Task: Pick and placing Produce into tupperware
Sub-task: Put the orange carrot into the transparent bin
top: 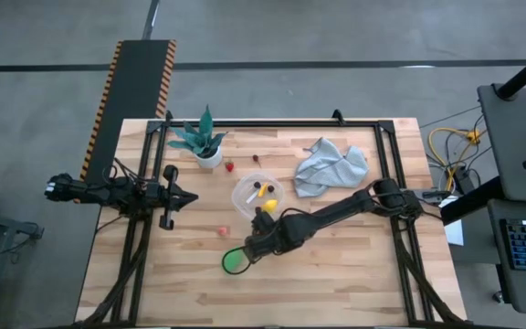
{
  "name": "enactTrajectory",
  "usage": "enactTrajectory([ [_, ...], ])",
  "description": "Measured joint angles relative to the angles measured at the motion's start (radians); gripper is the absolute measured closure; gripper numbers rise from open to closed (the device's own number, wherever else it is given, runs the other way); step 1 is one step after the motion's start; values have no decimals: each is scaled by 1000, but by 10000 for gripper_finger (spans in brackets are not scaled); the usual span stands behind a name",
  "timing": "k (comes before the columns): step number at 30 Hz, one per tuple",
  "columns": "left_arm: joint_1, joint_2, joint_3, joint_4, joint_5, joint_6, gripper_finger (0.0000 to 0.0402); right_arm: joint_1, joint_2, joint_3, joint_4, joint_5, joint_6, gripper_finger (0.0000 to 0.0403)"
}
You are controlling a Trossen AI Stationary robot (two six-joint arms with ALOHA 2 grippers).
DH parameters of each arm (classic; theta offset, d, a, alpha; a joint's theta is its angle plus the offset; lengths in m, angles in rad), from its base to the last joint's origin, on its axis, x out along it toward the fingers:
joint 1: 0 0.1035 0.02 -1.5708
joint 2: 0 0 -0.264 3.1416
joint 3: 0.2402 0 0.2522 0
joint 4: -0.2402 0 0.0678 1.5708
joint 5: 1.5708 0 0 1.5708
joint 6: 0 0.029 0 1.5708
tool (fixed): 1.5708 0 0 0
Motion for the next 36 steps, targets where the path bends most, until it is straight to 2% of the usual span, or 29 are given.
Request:
enactTrajectory([
  [6, 0, 0, 0, -1, 0, 0, 402, -19, -2, 90, -36, 30, -107, 238],
  [14, 0, 0, 0, -1, 0, 0, 402, -117, -4, 183, -108, 41, -297, 238],
  [25, -1, 0, 0, -4, 0, -8, 402, -285, -4, 187, -202, -49, -487, 238],
  [36, 0, 0, -3, -4, 0, -8, 402, -369, 24, 156, -198, -93, -615, 238],
])
